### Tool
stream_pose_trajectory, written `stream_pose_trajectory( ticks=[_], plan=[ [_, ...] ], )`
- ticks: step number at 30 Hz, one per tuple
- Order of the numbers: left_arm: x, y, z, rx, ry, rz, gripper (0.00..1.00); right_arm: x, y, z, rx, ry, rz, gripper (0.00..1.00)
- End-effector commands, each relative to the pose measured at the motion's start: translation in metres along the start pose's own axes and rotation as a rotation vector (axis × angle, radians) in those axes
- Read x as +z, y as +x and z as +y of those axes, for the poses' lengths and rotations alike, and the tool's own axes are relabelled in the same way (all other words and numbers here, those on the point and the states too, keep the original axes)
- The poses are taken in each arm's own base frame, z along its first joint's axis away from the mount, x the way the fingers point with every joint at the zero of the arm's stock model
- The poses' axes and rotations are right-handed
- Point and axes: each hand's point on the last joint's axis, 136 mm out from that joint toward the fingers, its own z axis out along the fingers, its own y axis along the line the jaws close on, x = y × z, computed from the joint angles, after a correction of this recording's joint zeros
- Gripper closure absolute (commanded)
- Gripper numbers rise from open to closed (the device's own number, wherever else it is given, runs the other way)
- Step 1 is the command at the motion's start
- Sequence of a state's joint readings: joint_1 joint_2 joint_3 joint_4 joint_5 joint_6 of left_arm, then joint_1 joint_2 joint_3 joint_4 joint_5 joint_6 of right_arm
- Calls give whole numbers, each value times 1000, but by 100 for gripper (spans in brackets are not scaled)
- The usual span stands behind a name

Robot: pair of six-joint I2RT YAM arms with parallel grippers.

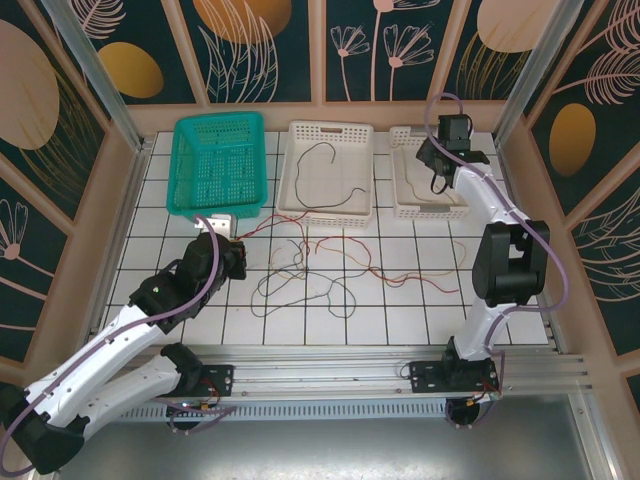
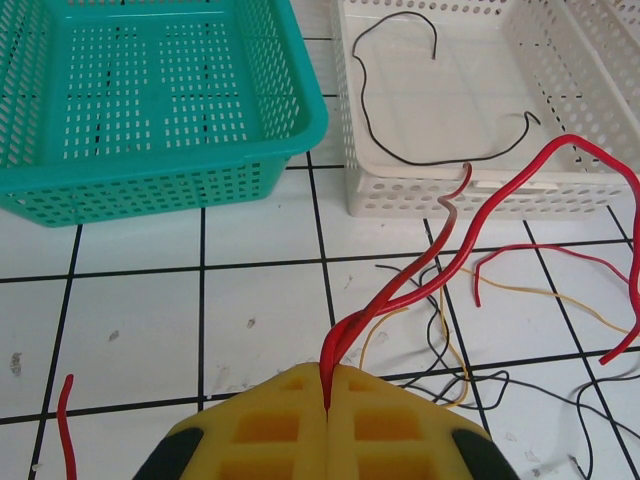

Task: Untangle the cables

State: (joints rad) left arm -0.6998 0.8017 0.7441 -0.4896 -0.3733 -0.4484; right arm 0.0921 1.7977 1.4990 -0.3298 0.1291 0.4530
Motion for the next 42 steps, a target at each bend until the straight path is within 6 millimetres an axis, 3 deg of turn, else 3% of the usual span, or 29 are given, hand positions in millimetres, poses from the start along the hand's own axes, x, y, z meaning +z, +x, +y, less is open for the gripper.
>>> stream_pose_trajectory(
  ticks=[1, 5, 15, 23, 30, 37, 42],
  plan=[
    [2, -4, -3, 5, 13, -15, 100, -23, -18, 15, 23, -83, -48, 48],
    [3, -2, -4, 9, 14, -7, 100, -9, 1, 32, 3, -177, 38, 47],
    [2, -3, -3, 8, 14, -10, 100, 54, 60, -1, -53, -38, 177, 48],
    [3, -2, -3, 10, 13, -5, 100, 100, 99, 9, -141, -33, 265, 49],
    [5, -1, -3, 15, 4, 2, 100, 129, 98, -14, -191, 130, 254, 49],
    [9, 3, -3, 22, -4, 17, 100, 133, 70, -52, -214, 364, 176, 49],
    [11, 4, -2, 30, -13, 24, 100, 139, 60, -60, -203, 383, 190, 49]
  ],
)
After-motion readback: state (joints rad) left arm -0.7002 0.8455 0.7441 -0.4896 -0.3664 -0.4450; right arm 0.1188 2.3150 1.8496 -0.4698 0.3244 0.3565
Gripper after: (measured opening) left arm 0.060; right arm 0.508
